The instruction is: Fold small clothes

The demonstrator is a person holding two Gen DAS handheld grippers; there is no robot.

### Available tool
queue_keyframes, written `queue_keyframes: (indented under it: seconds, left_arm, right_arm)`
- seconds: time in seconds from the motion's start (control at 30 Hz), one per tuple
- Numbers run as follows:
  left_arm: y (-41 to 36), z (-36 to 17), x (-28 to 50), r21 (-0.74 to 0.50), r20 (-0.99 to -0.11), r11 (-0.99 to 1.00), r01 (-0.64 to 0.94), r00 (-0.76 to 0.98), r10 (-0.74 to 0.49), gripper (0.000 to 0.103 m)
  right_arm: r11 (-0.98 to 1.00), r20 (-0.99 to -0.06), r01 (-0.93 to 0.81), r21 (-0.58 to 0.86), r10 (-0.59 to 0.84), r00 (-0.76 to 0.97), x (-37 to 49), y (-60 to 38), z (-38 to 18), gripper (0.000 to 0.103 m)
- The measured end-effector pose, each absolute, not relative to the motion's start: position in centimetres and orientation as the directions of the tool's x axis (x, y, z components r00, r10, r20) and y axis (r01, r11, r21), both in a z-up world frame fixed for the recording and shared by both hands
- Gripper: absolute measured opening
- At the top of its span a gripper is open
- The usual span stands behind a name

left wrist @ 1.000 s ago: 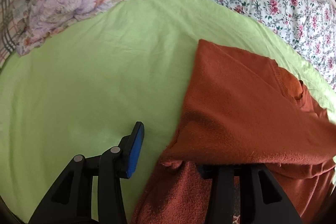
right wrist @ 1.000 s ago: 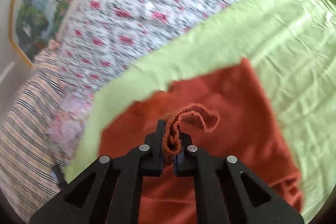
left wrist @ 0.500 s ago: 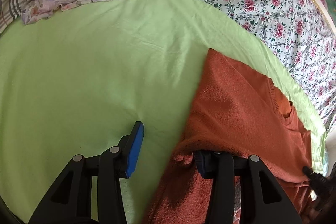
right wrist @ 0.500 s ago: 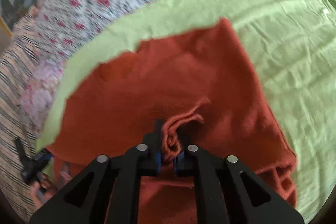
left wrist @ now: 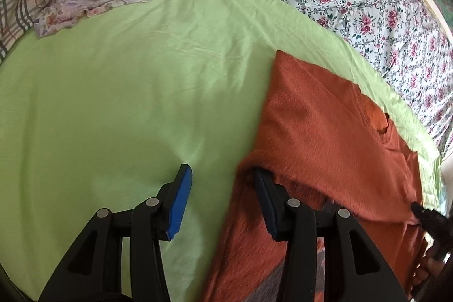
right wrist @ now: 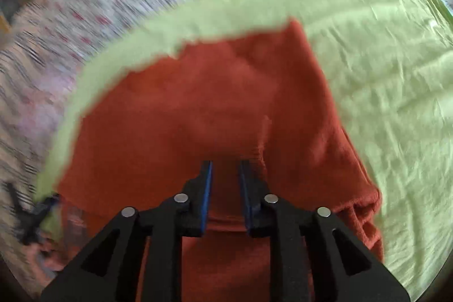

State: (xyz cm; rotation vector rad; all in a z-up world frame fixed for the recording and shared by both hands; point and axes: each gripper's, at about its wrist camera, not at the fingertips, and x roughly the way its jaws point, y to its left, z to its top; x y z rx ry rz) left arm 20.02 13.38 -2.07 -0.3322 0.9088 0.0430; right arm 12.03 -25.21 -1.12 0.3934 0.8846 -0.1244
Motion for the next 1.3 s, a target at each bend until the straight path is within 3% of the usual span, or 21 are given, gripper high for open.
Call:
queue_keyframes:
  seconds: [0.17,0.33,0.4,0.8,0.97,1.3]
  left_arm:
    - [14.4,-1.8,16.5,-0.295,-0.780,0.948,-0.122,0.604,-0.165,0.052]
    - [14.7,-1.6,11.4,-0.366,-0.760,0.930,-0.037,0.588,-0.277,0.060]
    - [14.9,-1.7,9.4,-0.396,-0.748,0.918,-0.007,0.582,-0.319,0.063]
    - [14.9,-3.6,-0.3,-0.404,-0.762,0.904,0.142,0.494,-0.418,0.070]
    - [15.2,-5.1,-3.0,-0.490,-0.736,0.850,0.194,0.431,-0.523,0.070]
    - [16.8,-6.3,-3.1,-0.653,-0.609,0.715,0.250,0.388,-0.692,0.058]
  right_arm:
    - [0.899,-0.726,0.333,0.283,-0.025,0.687,7.5,-27.1,0.8,0.022]
    - [0.900,-0.651,0.245,0.360,0.055,0.757,1.1,-28.0,2.9,0.045]
    - [0.901,-0.638,0.202,0.384,0.100,0.764,-0.7,-27.9,3.1,0.049]
    - [0.846,-0.644,0.102,0.523,0.313,0.698,-11.1,-28.6,-1.1,0.050]
    - [0.824,-0.633,0.023,0.567,0.418,0.652,-14.6,-28.2,-2.2,0.050]
    - [0.711,-0.520,-0.152,0.686,0.626,0.581,-14.7,-25.5,-4.6,0.050]
